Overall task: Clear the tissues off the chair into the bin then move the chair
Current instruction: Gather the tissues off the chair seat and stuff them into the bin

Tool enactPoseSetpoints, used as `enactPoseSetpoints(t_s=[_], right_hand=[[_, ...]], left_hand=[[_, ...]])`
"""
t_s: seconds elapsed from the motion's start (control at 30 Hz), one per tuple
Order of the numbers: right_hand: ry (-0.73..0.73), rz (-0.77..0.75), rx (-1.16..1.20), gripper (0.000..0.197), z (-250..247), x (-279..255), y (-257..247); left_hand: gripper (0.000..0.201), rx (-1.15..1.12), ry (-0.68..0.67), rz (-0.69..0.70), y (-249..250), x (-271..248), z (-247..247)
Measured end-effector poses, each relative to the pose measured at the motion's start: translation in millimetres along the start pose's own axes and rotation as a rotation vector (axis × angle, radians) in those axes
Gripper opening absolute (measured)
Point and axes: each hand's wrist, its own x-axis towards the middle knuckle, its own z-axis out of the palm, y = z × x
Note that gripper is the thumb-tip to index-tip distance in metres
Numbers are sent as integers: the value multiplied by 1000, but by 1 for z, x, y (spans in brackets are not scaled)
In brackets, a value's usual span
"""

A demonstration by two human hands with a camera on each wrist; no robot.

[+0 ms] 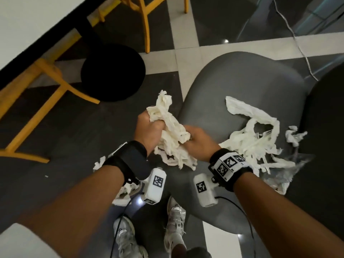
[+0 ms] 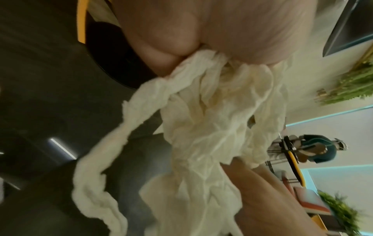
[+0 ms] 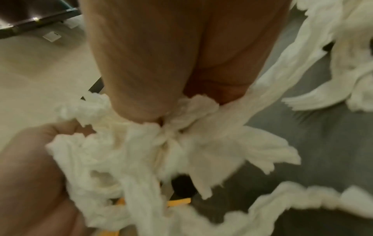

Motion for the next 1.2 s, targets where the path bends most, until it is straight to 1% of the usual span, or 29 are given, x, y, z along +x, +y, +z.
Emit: enactPoseSetpoints(t_s=[0.07, 0.17, 0.27, 0.33, 0.37, 0.43, 0.53, 0.6, 0.63, 0.7, 0.77, 0.8, 0.83, 0.87, 0.9, 0.93, 0.97, 1.0, 1.03, 1.07, 1.1, 1.13, 1.2], right_hand=[[6, 17, 98, 13, 23, 1, -16], [-8, 87, 333, 21, 68, 4, -42], [-27, 167, 605, 23, 124, 15, -67], [-54, 196, 688, 24, 160, 22, -81], [-73, 197, 672, 24, 178, 26, -87], [-100, 166, 573, 23, 212, 34, -91], [-121, 121, 352, 23, 262, 54, -75], [-120, 88, 189, 22, 292, 70, -55], [-114, 85, 138, 26, 305, 76, -46], [-87, 78, 107, 28, 330, 90, -25], [-39, 8, 15, 23, 349, 101, 0], [-19, -18, -36, 21, 359, 106, 18], [-30, -20, -78, 22, 365, 110, 32], [-54, 13, -140, 27, 370, 114, 44], [-94, 40, -208, 35, 374, 115, 54], [-158, 41, -277, 39, 377, 117, 66], [-237, -2, -382, 40, 379, 121, 78], [-349, -85, -542, 41, 379, 123, 85], [-451, -120, -698, 43, 378, 125, 90], [-509, -122, -804, 45, 373, 124, 90], [-518, -84, -821, 52, 368, 124, 85], [-516, -66, -819, 64, 361, 121, 80], [-561, -95, -790, 84, 348, 114, 71]], left_hand=[[18, 12, 45, 0, -7, -3, -27], [18, 34, 104, 8, -23, -12, -71], [22, 5, 184, -20, -46, -26, -114], [31, -54, 254, -50, -64, -35, -141], [33, -92, 291, -59, -74, -39, -155], [33, -131, 337, -79, -98, -46, -181], [37, -133, 337, -126, -149, -54, -212], [45, -103, 281, -161, -190, -57, -225], [48, -87, 245, -180, -209, -59, -228], [52, -62, 186, -185, -244, -58, -228], [60, 1, 130, -187, -277, -54, -224], [66, 71, 84, -203, -293, -52, -221], [72, 146, 31, -238, -308, -50, -219], [73, 237, -25, -266, -322, -48, -217], [71, 360, -74, -264, -336, -47, -215], [68, 504, -117, -231, -347, -46, -214], [66, 656, -151, -175, -357, -44, -212], [64, 805, -185, -120, -369, -42, -209], [63, 922, -202, -82, -379, -40, -207], [62, 1022, -220, -68, -386, -37, -206], [62, 1081, -234, -51, -394, -32, -204], [61, 1124, -251, -50, -399, -25, -202], [56, 1133, -295, -85, -404, -8, -198]])
